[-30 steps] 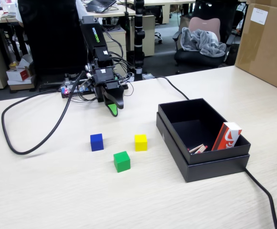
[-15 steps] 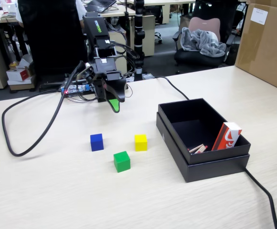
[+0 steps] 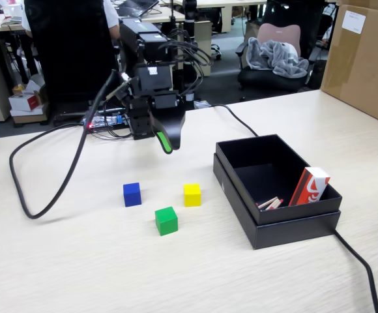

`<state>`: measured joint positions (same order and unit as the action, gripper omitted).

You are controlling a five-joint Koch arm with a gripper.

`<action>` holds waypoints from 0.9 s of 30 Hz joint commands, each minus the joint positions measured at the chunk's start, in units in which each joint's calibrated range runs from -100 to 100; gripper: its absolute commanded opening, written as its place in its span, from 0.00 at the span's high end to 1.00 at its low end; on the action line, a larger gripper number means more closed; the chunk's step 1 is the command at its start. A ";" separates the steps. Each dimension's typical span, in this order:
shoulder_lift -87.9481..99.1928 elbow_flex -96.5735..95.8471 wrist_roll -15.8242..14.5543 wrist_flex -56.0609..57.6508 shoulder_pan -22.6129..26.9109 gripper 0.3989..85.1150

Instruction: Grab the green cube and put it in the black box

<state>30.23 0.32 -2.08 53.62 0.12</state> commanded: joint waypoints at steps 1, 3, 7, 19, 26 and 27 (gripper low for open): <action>-5.84 7.21 1.17 0.16 -0.54 0.45; -10.43 9.65 1.42 0.16 -1.07 0.45; -18.58 14.55 2.00 0.16 -1.95 0.44; -31.89 20.80 3.61 -0.62 -2.49 0.44; -36.48 21.26 4.25 -5.71 -3.03 0.44; -37.17 21.44 4.49 -6.32 -3.08 0.44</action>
<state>-7.06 17.48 1.68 51.22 -2.61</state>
